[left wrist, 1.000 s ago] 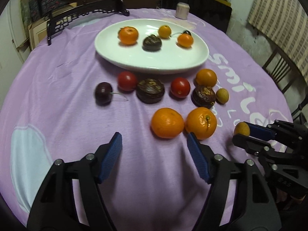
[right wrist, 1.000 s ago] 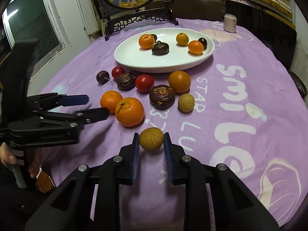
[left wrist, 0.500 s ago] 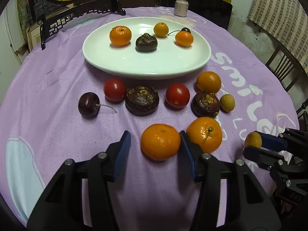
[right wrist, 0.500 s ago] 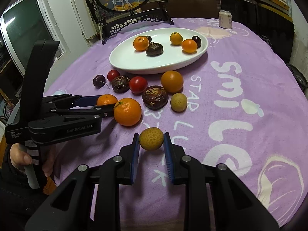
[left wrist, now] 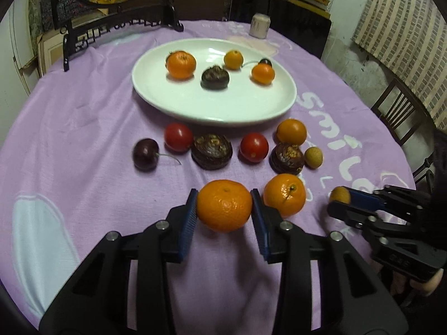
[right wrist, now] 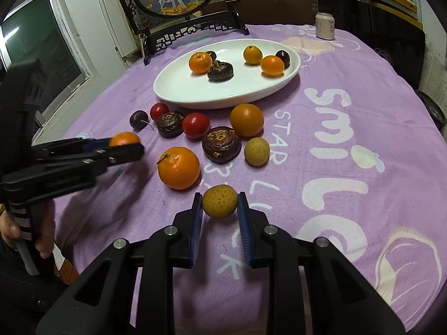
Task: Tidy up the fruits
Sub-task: 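Grasp an orange with the left tool while the right tool grasps a kumquat, then release the orange and kumquat onto the white plate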
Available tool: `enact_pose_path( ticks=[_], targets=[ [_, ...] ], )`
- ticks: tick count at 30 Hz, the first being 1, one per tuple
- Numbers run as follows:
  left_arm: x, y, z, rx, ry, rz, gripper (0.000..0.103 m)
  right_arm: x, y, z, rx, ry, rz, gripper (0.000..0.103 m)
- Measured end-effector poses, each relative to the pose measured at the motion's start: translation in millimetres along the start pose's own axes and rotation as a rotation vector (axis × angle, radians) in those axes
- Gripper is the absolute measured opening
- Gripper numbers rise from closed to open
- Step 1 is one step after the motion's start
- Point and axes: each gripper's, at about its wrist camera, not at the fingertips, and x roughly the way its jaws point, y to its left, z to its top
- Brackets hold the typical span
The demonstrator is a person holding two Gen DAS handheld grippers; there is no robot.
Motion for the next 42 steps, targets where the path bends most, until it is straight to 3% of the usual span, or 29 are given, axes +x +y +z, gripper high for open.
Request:
enact_pose_path(
  ticks=[4,10,16,21,27,28,30,32,34,37,42],
  targets=[
    [-9.4,7.3,9.1,-0.02,-0.009,-0.032,0.038,-1.2,-0.6,10.3,-0.003,-0.01,0.014,0.025],
    [-5.6,10.1,69.1,-0.004,-0.088,0.033,0.038,-2.0,5.7,64.0,-0.048,-0.105,-0.002,0.025],
    [40.7,20.0,152.7,-0.061,-0.084,0.057,0.038,33.1,2.2,144.3,-0.061,-0.13,-0.041,0.025],
    [64.8,40.2,167.6,-0.127,-0.067,0.039,0.038,85.9,-10.7,186.6,-0.047,-0.061,-0.07,0.026],
    [75.0,51.2,171.2,-0.137,-0.055,0.028,0.038,108.9,-17.5,196.7,-0.038,-0.04,-0.083,0.026],
    [76.2,51.4,171.2,-0.139,-0.056,0.031,0.038,109.4,-17.2,198.2,-0.045,-0.051,-0.093,0.028],
    [79.9,52.9,170.2,-0.143,-0.049,0.04,0.039,107.2,-17.2,198.4,-0.055,-0.087,-0.128,0.047],
    [81.0,56.0,168.6,-0.155,-0.05,0.047,0.039,101.5,-19.6,196.5,-0.049,-0.104,-0.147,0.047],
    [78.3,57.2,168.1,-0.155,-0.067,0.057,0.048,92.4,-23.2,193.3,-0.023,-0.117,-0.148,0.05],
    [71.5,58.9,165.7,-0.149,-0.097,0.084,0.053,66.2,-20.2,175.4,-0.014,-0.128,-0.151,0.051],
    [64.7,68.7,158.7,-0.187,-0.093,0.048,0.053,26.6,-12.8,123.4,0.016,-0.11,-0.106,0.054]
  ],
)
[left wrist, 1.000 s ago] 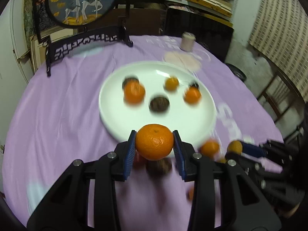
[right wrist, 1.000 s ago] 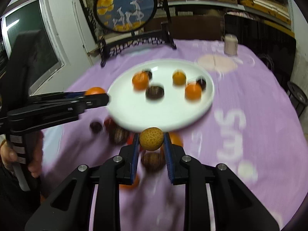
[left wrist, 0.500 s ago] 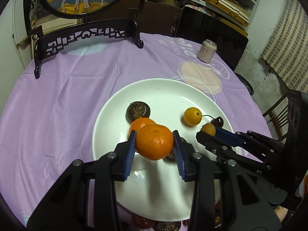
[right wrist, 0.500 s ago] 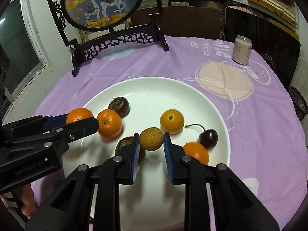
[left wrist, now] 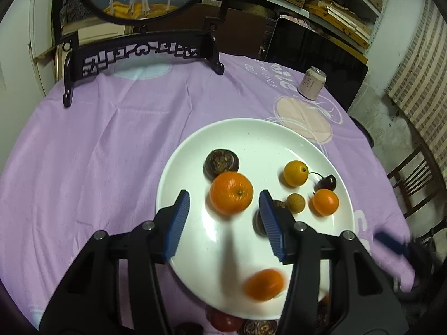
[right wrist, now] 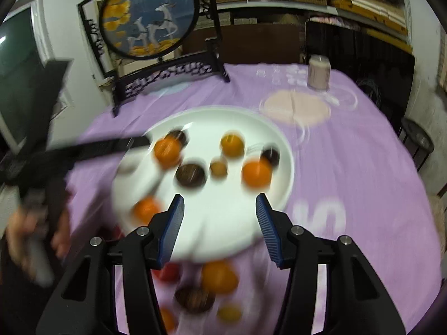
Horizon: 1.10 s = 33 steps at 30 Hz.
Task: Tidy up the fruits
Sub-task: 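Release the orange and kumquat onto the white plate, then grasp a dark cherry with the left tool while the right tool carries an orange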
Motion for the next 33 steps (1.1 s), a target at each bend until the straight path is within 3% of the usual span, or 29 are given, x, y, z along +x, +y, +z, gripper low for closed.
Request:
enact_pose_path(
  ticks=[8,11,17,20,25,26,27,33],
  targets=[
    [-38.1,-7.7,-19.8,0.027,-0.058,-0.028,0.053,-45.8,30.2,-90.1,-0.048,0.128,0.091,0.055],
    [-65.0,0.7,-49.2,0.006,-0.078,-0.043,0.066,-41.5,40.5,-108.1,-0.056,0.159,0.128,0.056],
    [-96.6,45.0,-110.1,-0.07,-0.052,-0.006,0.066,-18.8,49.7,-106.6,-0.07,0.162,0.145,0.056],
    [-110.5,61.9,-126.8,-0.089,-0.042,0.031,0.066,-7.8,54.7,-102.0,-0.093,0.151,0.109,0.056],
    [-119.3,63.3,-135.7,-0.069,-0.034,0.056,0.066,4.7,59.2,-102.6,-0.123,0.147,0.081,0.054],
    [-116.7,59.7,-136.2,-0.056,-0.025,0.057,0.066,3.9,59.7,-103.7,-0.13,0.142,0.078,0.042],
    [-112.4,56.0,-136.4,-0.045,-0.012,0.056,0.066,2.5,57.0,-104.6,-0.119,0.141,0.086,0.041],
    [-75.2,33.7,-135.1,0.022,0.062,0.047,0.066,-19.4,32.3,-112.0,-0.034,0.14,0.138,0.041]
  ],
)
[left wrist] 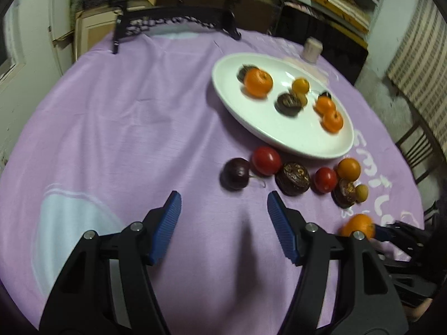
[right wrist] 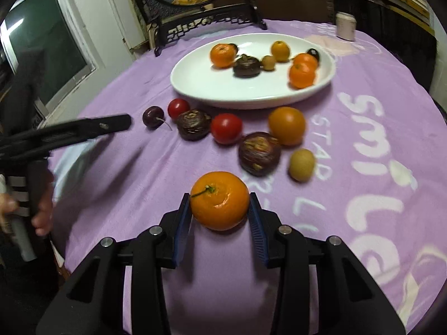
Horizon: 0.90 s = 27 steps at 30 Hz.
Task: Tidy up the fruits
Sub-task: 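Grasp a dark cherry with the left tool while the right tool carries an orange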
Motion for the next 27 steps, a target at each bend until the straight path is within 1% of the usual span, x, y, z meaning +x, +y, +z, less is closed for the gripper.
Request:
enact_pose_path(
  ticks=[2,4,6,9,13,14,17,22,27],
  targets=[
    [12.8,-4.7,1.5,0.006,0.024,-0.007,0.066,-7.1,-6.0,-4.4,0.023,-0.004,0.009,0.041],
    [24.0,-7.7,3.7,0.006,0.04,-0.005,0.062,-12.4,-10.5,-7.3,0.036,-0.01,0.004,0.041],
    [29.7,-7.9,5.8,0.007,0.042,-0.004,0.049,-16.2,-13.3,-8.6,0.048,-0.015,0.008,0.041],
    [33.0,-8.3,9.2,0.007,0.033,-0.013,0.042,-19.6,-16.9,-8.8,0.059,-0.021,0.021,0.041],
    [39.2,-8.8,12.2,0.016,0.012,-0.028,0.035,-17.7,-15.9,-10.6,0.061,-0.016,0.044,0.041],
    [39.8,-9.0,12.3,0.018,0.01,-0.031,0.026,-17.9,-15.6,-10.7,0.061,-0.014,0.046,0.041],
    [38.0,-6.3,11.5,-0.006,0.008,-0.08,0.026,-18.0,-14.2,-12.0,0.06,-0.013,0.052,0.041],
    [28.6,-7.6,7.4,-0.013,-0.005,-0.079,0.026,-20.7,-15.8,-12.3,0.066,-0.02,0.045,0.041],
    [-4.1,-15.2,-1.7,0.006,-0.048,-0.095,0.026,-24.6,-16.2,-10.7,0.062,-0.029,0.043,0.041]
  ],
)
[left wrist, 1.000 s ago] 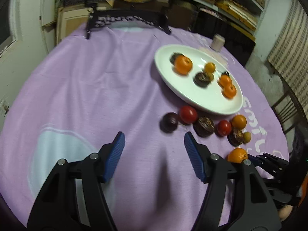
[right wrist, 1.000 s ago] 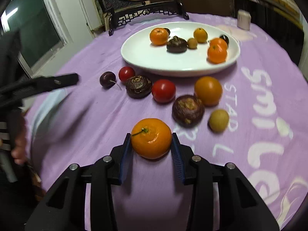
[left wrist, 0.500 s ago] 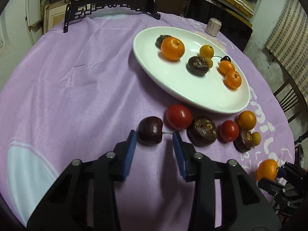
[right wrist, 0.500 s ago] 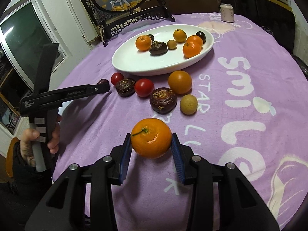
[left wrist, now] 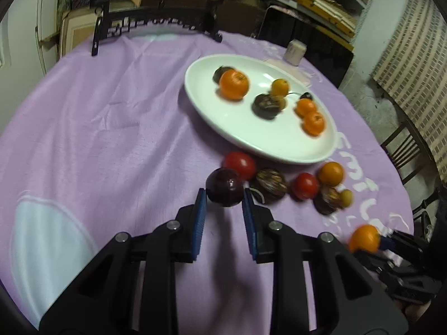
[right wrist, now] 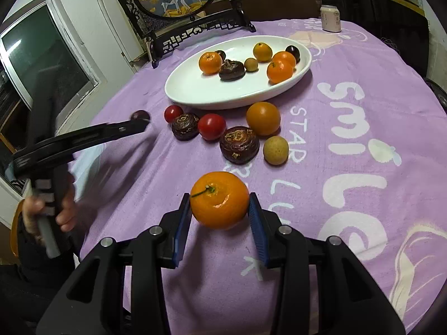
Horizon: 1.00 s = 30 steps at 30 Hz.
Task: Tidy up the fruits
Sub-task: 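Grasp a dark cherry with the left tool while the right tool carries an orange, then open both tools to drop the cherry and orange onto the white plate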
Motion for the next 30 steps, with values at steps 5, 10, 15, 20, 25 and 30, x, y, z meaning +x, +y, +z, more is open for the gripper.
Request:
enact_pose_path(
  ticks=[5,10,15,20,25,30],
  targets=[
    [-30.4,-16.5,-1.2,0.05,-0.038,-0.034,0.026,-4.3,1.0,15.7,-0.015,-0.027,0.007,0.041],
    [-21.7,-27.4,32.2,0.072,-0.038,-0.031,0.026,-7.7,10.6,62.4,-0.083,-0.097,-0.011,0.041],
    [13.4,-38.0,87.7,0.101,-0.026,-0.01,0.026,12.5,15.6,114.5,-0.138,-0.113,-0.065,0.041],
    [63.8,-33.4,129.9,0.025,0.028,-0.029,0.026,55.6,3.9,156.9,-0.118,-0.093,-0.132,0.041],
    [83.2,-25.4,127.4,0.013,0.051,-0.028,0.026,86.5,-10.7,163.8,-0.102,-0.051,-0.13,0.041],
    [90.3,-22.8,129.9,0.013,0.064,-0.041,0.026,99.7,-13.1,167.6,-0.108,-0.033,-0.138,0.041]
  ],
)
